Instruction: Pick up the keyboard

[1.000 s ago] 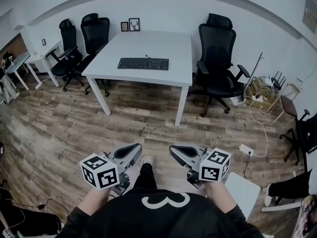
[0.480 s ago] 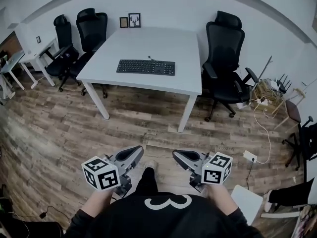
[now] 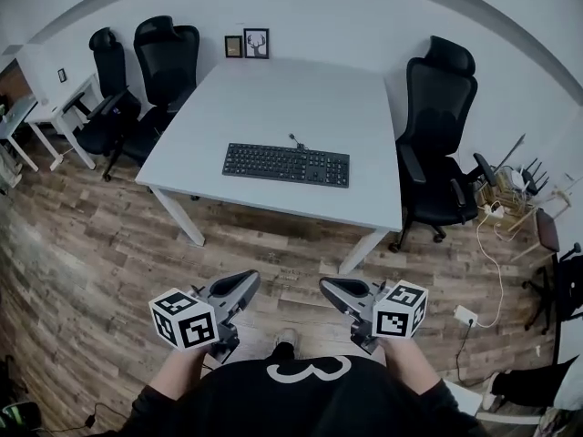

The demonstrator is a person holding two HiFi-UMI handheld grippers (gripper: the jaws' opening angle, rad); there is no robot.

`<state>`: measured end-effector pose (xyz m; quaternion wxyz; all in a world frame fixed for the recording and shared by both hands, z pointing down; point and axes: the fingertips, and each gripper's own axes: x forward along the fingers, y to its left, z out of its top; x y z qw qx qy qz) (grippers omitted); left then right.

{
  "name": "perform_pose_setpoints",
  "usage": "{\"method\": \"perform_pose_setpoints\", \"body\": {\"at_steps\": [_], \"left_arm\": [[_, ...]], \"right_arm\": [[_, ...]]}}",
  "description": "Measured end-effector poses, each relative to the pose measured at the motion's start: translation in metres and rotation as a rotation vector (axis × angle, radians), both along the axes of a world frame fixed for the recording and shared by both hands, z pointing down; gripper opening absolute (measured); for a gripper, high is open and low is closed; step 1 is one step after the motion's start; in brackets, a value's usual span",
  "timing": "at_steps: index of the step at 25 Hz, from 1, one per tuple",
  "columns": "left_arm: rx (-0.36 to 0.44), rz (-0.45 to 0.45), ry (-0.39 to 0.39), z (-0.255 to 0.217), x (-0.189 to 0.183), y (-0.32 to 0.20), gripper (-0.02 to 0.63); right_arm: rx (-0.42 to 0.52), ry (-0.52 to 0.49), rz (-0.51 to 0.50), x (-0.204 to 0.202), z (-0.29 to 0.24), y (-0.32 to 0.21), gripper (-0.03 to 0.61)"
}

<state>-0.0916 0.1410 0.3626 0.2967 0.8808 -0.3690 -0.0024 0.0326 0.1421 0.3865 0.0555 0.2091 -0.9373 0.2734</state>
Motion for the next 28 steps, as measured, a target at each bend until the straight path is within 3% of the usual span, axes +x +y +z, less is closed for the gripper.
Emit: {"method": "perform_pose_setpoints", "body": {"at_steps": [6,13,28], "left_arm": [[0.080,0.059,-0.010,-0.023,-0.020,-0.066,0.014],[0.101,0.057,-0.010,-0.035,-0.031,-0.104,0.014],[0.023,0.046,-0.016,-0.005,-0.025,-0.219,0.014]], "right_arm": [[0.033,0.015,0.000,-0.027,-0.021,-0.071,0.009],[0.050,-0.003,0.026,-0.023,-0.031,-0.104,0.009],[0.004,-0.034,0.057,-0.009,-0.018,-0.225,0.009]]}}
